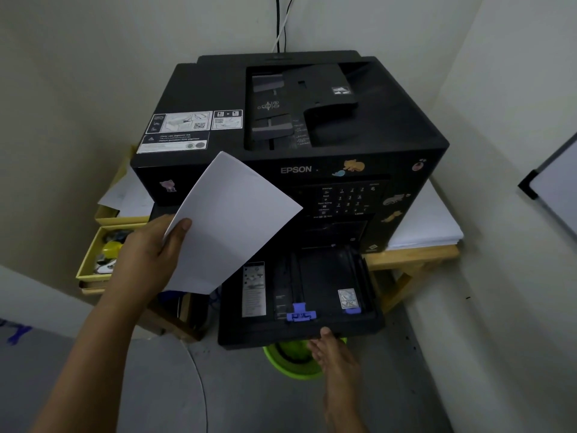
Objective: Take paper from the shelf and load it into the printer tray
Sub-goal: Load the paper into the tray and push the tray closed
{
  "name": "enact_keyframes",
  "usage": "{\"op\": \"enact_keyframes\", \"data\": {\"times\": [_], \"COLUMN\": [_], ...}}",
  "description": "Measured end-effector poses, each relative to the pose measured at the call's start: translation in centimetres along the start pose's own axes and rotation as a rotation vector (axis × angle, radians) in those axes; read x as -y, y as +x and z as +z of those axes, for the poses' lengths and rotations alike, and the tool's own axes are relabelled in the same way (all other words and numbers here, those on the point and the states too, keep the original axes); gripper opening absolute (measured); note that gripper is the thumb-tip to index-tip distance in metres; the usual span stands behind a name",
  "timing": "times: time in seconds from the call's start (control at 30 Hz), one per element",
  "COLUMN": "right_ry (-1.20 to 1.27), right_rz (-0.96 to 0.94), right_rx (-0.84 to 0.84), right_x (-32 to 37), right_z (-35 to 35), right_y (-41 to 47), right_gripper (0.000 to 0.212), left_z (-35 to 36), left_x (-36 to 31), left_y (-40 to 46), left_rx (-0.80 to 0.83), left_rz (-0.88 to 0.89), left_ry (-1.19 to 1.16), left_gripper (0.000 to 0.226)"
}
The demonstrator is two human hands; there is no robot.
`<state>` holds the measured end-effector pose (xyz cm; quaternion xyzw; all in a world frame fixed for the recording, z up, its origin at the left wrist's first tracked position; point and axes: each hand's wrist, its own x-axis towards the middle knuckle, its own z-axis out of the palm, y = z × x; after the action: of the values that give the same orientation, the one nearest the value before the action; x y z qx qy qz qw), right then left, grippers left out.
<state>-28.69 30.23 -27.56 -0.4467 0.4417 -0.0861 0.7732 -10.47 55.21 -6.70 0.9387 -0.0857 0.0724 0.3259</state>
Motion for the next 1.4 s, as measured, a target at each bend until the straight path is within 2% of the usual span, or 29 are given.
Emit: {"op": "enact_keyframes", "data": {"times": [0.1, 0.2, 0.3, 0.33, 0.37, 0.47, 0.5, 0.57, 0.67, 0.73, 0.8, 0.87, 1.0, 1.1, 1.13, 1.23, 1.33, 1.4], "right_ry": [-0.051, -0.293, -0.603, -0.636, -0.599, -0.482, -0.476, -0.475, -0.475, -0.463, -0.426, -0.35, -0.308, -0.256, -0.255, -0.304, -0.325, -0.353], "right_rz": [-0.004, -0.086, -0.291, -0.39, -0.481, -0.605, -0.596, -0.527, -0.346, -0.268, -0.217, -0.152, -0.098, -0.042, -0.044, -0.076, -0.052, -0.032], "right_rx": [0.008, -0.01, -0.155, -0.165, -0.136, 0.079, 0.165, 0.339, 0.547, 0.623, 0.662, 0.644, 0.537, 0.458, 0.46, 0.474, 0.467, 0.468], "right_x": [0.2, 1.1, 2.7, 3.4, 3.9, 5.8, 6.7, 8.2, 9.5, 10.0, 9.9, 9.8, 9.5, 9.3, 9.4, 11.0, 12.0, 12.3], "right_z": [-0.1, -0.4, -1.3, -1.5, -1.4, -0.5, -0.1, 0.6, 2.0, 2.6, 2.8, 2.9, 2.4, 1.4, 1.0, -0.1, -1.0, -0.9], "right_y": [-0.2, -0.8, -1.9, -2.2, -2.3, -1.6, -1.3, -0.9, -0.5, -0.8, -1.1, -1.4, -1.5, -1.7, -1.7, -2.2, -1.8, -1.9], "right_gripper": [0.026, 0.034, 0.059, 0.064, 0.061, 0.03, 0.028, 0.042, 0.051, 0.055, 0.06, 0.067, 0.067, 0.076, 0.07, 0.011, 0.022, 0.023], "left_z": [0.0, 0.0, -0.3, -0.4, -0.3, -0.1, 0.0, 0.2, 0.8, 1.2, 1.8, 2.6, 4.6, 6.4, 6.9, 8.1, 8.9, 9.5], "left_x": [0.1, 0.0, -0.5, -0.6, -0.7, -1.6, -1.9, -2.3, -2.5, -2.9, -3.1, -2.9, -2.6, -2.7, -2.8, -3.6, -4.8, -5.1], "left_y": [0.0, -0.1, -1.1, -1.5, -2.1, -4.2, -5.0, -6.4, -7.6, -8.0, -8.2, -8.3, -9.0, -10.1, -10.4, -11.0, -11.4, -11.8], "left_rx": [0.001, 0.006, 0.032, 0.04, 0.054, 0.143, 0.177, 0.202, 0.203, 0.192, 0.187, 0.188, 0.218, 0.243, 0.256, 0.27, 0.288, 0.297], "left_rz": [0.0, -0.026, -0.066, -0.091, -0.125, -0.226, -0.268, -0.343, -0.445, -0.497, -0.549, -0.603, -0.712, -0.769, -0.785, -0.806, -0.827, -0.824], "left_ry": [-0.007, -0.035, -0.101, -0.122, -0.142, -0.235, -0.296, -0.415, -0.57, -0.689, -0.769, -0.786, -0.839, -0.894, -0.899, -0.91, -0.914, -0.901], "left_gripper": [0.041, 0.037, 0.023, 0.021, 0.022, 0.029, 0.025, 0.026, 0.032, 0.031, 0.043, 0.057, 0.06, 0.061, 0.058, 0.037, 0.023, 0.022]}}
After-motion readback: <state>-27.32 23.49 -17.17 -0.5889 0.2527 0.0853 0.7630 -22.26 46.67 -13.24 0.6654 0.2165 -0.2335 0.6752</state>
